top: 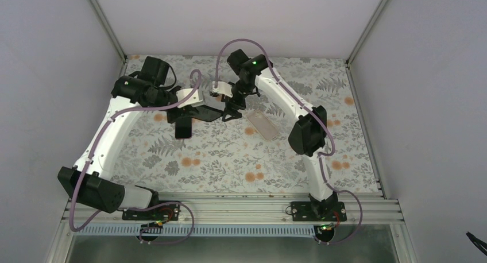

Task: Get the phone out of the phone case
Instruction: Remove the phone case from the phone.

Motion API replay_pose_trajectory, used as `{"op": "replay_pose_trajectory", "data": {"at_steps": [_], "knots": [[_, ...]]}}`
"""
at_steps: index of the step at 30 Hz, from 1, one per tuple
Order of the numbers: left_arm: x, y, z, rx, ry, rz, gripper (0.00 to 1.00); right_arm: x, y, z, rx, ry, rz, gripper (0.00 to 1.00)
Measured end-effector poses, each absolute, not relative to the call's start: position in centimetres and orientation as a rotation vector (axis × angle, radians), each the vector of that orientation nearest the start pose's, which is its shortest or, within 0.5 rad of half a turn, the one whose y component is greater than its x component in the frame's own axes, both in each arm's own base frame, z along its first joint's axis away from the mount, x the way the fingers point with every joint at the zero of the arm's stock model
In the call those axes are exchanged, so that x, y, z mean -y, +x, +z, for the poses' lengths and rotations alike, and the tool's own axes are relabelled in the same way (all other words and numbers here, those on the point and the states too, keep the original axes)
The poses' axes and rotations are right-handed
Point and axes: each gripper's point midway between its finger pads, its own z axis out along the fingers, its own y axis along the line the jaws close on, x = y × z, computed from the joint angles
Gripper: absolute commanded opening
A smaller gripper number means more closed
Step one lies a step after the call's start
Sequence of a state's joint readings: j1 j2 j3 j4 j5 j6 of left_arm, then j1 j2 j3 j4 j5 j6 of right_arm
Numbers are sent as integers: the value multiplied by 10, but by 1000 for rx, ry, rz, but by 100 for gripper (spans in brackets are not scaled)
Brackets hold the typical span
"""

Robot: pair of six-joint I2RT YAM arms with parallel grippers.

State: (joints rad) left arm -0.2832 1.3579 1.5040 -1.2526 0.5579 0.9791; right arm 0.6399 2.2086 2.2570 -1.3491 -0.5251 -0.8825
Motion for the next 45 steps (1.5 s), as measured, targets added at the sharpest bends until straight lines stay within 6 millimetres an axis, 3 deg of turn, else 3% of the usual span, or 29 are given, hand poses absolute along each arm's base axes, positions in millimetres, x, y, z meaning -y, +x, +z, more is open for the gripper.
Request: {"op": "replay_pose_trajectory", "data": {"at_steps": [4, 10, 16, 19, 23, 31, 36, 45], "knots": [[171, 258, 269, -1904, 1604, -451, 2, -352, 337, 178, -1929, -1961, 646, 96], [188, 211, 273, -1866, 1665, -651, 2, -342, 391, 167, -1943, -1846, 495, 97], [189, 201, 278, -1854, 1667, -693, 2, -326, 416, 163, -1982, -1773, 455, 96], [189, 202, 276, -1859, 1671, -696, 2, -321, 402, 157, -1999, -1787, 496, 96], [189, 208, 268, -1882, 1672, -696, 2, -306, 357, 157, -2032, -1820, 577, 96], [191, 229, 252, -1920, 1652, -669, 2, -293, 293, 216, -1875, -1785, 644, 96], [194, 238, 251, -1915, 1636, -662, 2, -302, 284, 222, -1830, -1782, 673, 95], [197, 238, 254, -1906, 1622, -683, 2, -310, 297, 218, -1839, -1738, 653, 94]]}}
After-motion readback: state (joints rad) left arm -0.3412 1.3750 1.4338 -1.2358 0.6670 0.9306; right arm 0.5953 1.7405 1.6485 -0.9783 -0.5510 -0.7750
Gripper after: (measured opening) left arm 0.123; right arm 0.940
